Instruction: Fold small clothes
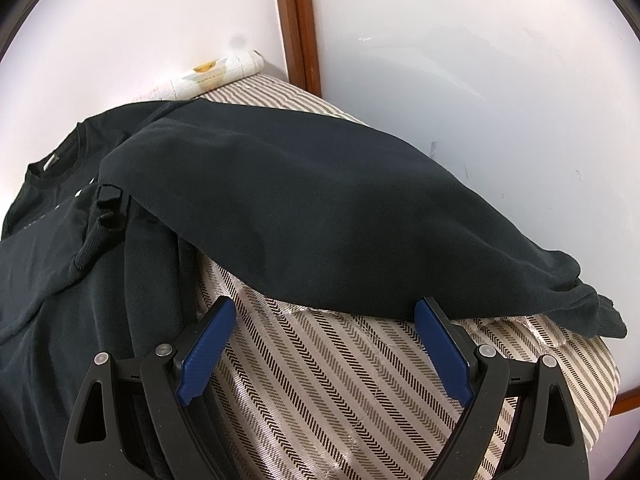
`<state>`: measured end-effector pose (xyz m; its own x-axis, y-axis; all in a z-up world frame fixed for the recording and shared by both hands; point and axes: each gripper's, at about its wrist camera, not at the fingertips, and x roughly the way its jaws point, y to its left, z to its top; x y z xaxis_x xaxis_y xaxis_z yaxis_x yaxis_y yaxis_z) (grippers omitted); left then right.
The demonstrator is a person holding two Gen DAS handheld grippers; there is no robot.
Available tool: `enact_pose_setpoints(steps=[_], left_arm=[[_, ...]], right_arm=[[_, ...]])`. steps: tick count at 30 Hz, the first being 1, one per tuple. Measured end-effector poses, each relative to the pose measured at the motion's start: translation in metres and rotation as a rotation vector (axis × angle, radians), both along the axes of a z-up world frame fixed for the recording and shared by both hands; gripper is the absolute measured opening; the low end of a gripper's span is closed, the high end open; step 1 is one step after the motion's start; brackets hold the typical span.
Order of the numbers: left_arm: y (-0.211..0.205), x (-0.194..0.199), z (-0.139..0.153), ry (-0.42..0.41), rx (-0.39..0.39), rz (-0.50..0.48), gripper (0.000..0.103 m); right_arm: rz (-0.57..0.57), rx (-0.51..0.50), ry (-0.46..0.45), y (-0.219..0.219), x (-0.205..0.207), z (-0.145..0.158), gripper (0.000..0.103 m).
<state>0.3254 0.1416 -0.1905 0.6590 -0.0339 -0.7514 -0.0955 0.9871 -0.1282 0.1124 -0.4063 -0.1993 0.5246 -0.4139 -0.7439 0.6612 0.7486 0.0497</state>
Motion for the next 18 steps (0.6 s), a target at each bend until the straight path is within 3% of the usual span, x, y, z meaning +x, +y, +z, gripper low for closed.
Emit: enact_pose_setpoints(steps=[18], left_arm=[[-0.0006,0.0015,0.0038,-0.011,-0.001,-0.021,0.072]], right_arm=[[0.001,0.005,-0.013,0.0008,-0.0023,0.0007,0.09]])
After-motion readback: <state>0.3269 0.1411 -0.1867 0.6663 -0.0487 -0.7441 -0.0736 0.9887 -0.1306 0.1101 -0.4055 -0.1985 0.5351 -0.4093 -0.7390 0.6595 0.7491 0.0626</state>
